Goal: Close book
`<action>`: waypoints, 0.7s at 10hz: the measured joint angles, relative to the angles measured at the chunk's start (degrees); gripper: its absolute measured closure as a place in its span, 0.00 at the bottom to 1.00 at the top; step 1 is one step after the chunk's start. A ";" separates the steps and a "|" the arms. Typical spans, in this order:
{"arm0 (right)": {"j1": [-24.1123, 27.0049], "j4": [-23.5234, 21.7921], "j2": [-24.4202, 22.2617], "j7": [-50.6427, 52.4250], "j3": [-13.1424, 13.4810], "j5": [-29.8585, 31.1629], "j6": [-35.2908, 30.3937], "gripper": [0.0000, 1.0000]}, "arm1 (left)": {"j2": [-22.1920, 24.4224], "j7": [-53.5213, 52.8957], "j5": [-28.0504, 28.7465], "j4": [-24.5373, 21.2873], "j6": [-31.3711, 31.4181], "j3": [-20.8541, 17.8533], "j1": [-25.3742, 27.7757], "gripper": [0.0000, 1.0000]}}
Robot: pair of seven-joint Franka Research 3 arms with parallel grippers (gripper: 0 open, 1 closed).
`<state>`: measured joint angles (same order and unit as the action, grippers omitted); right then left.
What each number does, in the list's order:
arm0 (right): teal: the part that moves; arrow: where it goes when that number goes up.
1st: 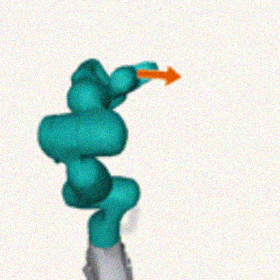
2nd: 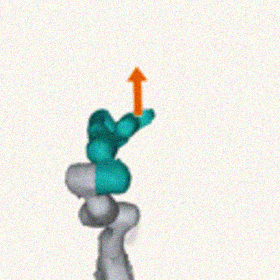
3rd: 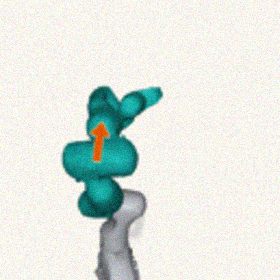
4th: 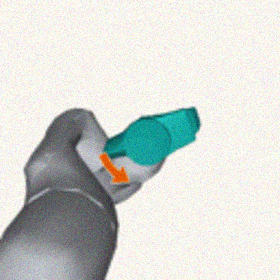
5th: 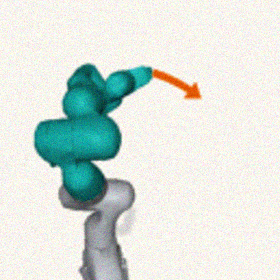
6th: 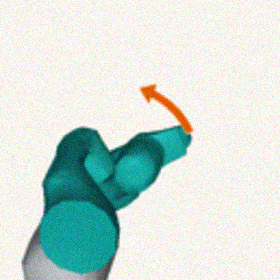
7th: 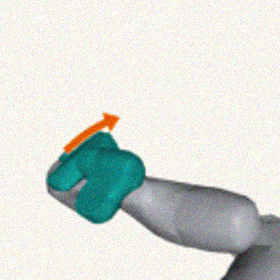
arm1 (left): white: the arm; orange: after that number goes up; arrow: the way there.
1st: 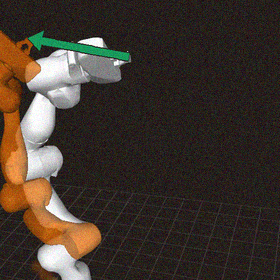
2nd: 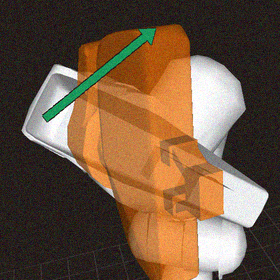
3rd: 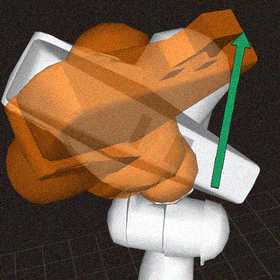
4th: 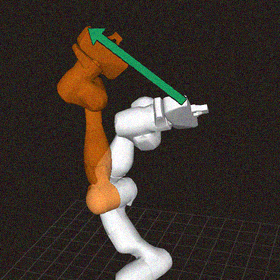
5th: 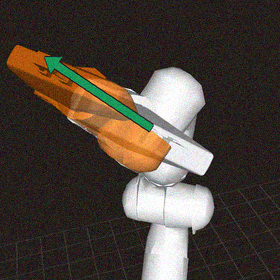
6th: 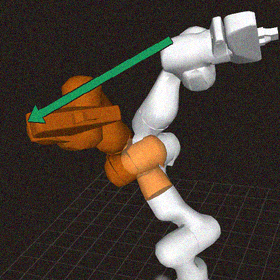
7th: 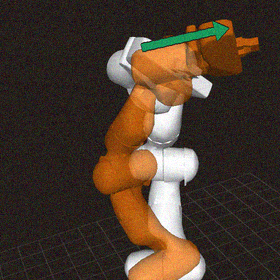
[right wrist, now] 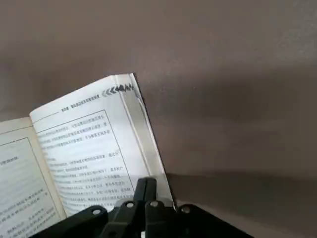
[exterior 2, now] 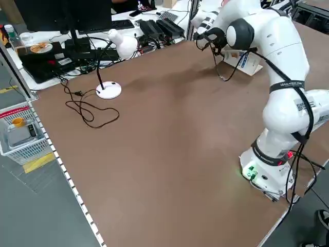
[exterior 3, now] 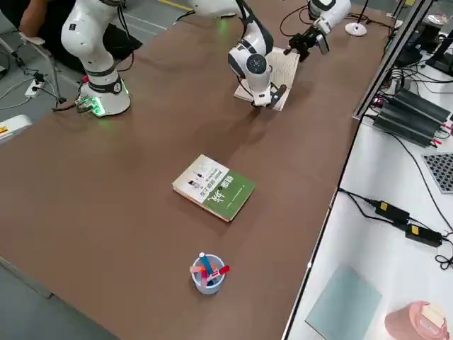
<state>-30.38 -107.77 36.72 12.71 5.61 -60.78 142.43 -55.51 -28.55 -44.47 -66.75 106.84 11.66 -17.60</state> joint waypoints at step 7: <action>0.02 -0.01 0.00 0.01 0.04 0.00 -0.04 0.99 | 0.02 1.84 -2.42 0.00 -0.14 0.30 -0.37 0.00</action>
<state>-30.37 -107.78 36.72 12.71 5.66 -60.78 142.38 -55.49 -26.71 -46.89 -66.75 106.70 11.96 -17.97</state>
